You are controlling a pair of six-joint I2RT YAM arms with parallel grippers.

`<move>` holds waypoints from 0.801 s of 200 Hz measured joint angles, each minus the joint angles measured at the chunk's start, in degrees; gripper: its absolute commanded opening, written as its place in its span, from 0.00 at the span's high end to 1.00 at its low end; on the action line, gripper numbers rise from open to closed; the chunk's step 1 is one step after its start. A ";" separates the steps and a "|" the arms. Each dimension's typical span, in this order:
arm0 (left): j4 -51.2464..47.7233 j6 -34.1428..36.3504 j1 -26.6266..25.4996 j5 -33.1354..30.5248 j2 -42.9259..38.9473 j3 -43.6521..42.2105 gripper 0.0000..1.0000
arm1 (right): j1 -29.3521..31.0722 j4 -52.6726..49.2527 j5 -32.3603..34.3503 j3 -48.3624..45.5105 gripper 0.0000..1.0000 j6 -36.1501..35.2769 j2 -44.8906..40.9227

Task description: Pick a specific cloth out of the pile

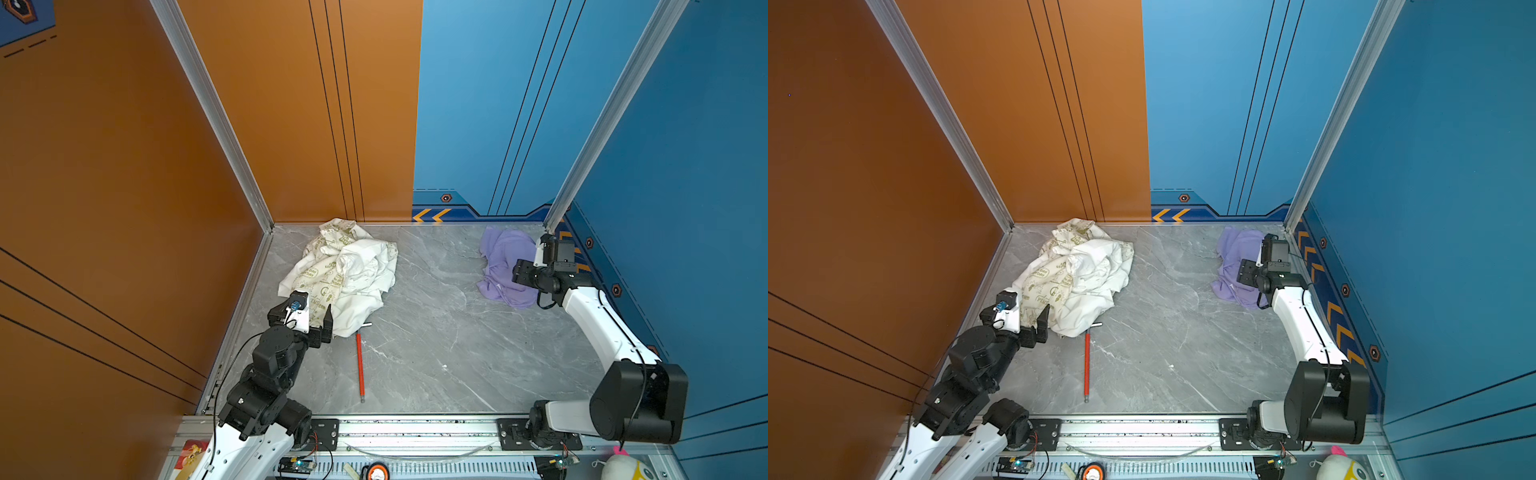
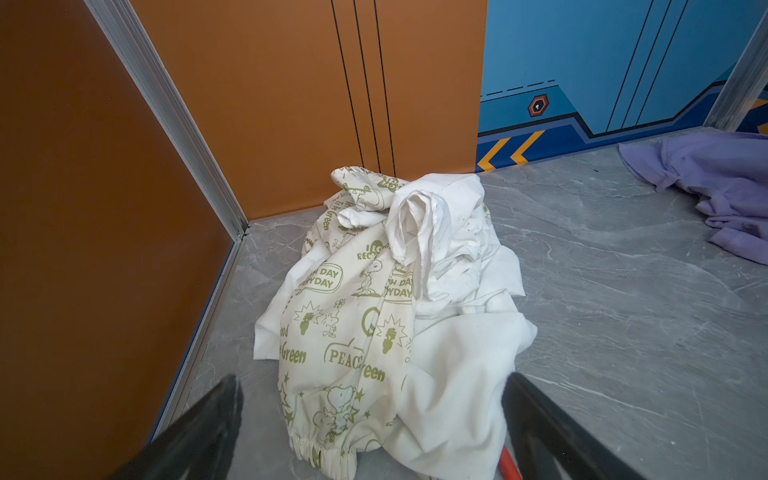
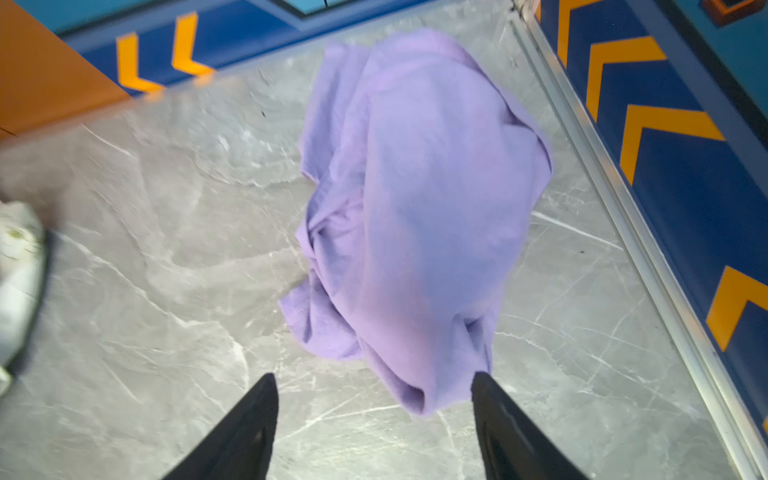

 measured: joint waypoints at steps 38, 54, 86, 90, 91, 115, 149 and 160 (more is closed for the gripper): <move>0.00 0.00 0.00 0.07 0.00 -0.02 0.02 | 0.00 0.31 -2.16 7.28 0.30 0.13 4.04; 0.00 0.00 0.00 0.04 -0.02 -0.02 0.02 | -0.04 0.17 -3.17 10.47 0.26 0.31 8.98; 0.02 0.00 0.00 0.04 -0.13 -0.22 0.02 | -0.52 -1.11 -5.07 12.44 0.18 1.53 18.84; 0.00 0.00 0.00 0.07 -0.24 -0.26 0.02 | -0.61 -1.53 -5.38 12.39 0.17 1.60 19.91; -0.02 0.00 0.00 0.04 -0.26 -0.26 0.02 | -0.61 -1.60 -5.42 12.39 0.17 1.64 20.11; 0.02 0.00 0.00 0.04 -0.81 -0.33 0.02 | -1.16 -2.62 -6.10 11.04 0.14 2.51 23.87; 0.02 0.00 0.00 0.04 -0.92 -0.35 0.02 | -2.78 -3.13 -7.61 7.87 0.13 3.74 25.94; 0.02 0.00 0.00 0.04 -0.92 -0.35 0.02 | -3.28 -3.08 -8.37 7.15 0.13 4.07 26.49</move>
